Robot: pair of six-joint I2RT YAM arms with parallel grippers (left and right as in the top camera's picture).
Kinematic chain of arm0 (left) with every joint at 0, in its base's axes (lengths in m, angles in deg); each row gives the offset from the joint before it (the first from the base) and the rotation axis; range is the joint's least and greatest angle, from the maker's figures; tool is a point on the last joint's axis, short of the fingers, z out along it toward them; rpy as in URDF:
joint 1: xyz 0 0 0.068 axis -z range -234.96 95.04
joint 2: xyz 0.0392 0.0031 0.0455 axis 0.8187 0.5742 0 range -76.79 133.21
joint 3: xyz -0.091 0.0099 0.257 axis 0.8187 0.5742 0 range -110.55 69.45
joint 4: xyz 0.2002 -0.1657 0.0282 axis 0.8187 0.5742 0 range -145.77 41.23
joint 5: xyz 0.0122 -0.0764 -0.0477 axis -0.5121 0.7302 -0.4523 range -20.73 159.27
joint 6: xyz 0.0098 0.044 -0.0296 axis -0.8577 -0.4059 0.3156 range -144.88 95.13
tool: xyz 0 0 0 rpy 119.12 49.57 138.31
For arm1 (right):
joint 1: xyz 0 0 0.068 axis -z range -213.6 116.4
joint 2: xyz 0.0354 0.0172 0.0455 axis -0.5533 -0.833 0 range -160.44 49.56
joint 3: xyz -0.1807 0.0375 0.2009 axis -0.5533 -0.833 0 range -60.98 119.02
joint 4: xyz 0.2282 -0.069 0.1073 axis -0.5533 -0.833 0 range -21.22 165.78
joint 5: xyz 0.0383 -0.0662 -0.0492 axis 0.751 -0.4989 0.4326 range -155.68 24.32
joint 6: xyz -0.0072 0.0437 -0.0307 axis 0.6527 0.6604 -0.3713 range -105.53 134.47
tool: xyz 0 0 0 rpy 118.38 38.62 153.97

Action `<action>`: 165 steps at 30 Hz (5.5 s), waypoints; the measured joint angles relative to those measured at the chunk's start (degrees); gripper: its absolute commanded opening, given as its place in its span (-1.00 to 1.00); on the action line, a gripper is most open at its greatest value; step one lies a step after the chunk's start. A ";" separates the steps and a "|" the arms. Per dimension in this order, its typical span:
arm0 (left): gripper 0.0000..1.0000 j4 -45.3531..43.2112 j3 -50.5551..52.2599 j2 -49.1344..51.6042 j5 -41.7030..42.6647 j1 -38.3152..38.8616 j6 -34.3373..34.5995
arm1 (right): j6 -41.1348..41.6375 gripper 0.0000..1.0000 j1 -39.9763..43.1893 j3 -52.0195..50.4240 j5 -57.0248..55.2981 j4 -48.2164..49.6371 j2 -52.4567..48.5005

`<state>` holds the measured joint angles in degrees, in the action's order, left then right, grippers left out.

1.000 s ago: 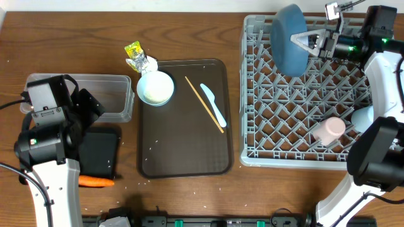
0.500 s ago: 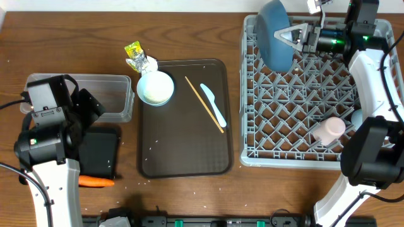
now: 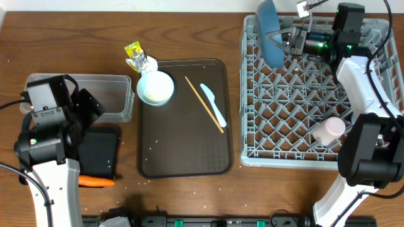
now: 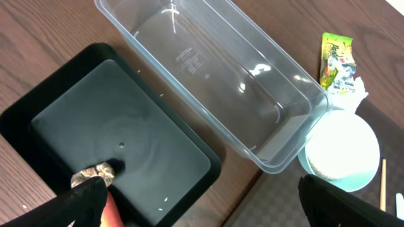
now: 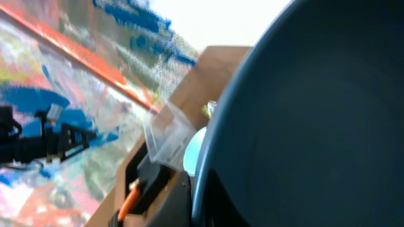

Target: Sort waste into correct bins and load items into the dishwasher rack

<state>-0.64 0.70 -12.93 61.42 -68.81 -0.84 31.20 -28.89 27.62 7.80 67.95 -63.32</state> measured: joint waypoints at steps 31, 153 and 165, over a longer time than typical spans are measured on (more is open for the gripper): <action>0.96 0.00 0.00 0.00 0.02 0.00 0.00 | 16.41 -0.97 8.81 -1.05 8.52 -1.29 0.76; 0.96 5.20 -1.77 1.40 1.38 9.75 6.01 | -17.14 -0.28 -42.64 -1.25 -71.14 -22.58 -4.28; 0.95 5.97 -1.77 1.40 1.40 9.70 6.01 | -17.88 -0.31 -44.61 -1.27 -75.45 -21.55 -11.61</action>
<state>5.33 -1.07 -11.53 62.81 -59.10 5.17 13.32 -73.50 26.35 -67.65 46.39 -74.93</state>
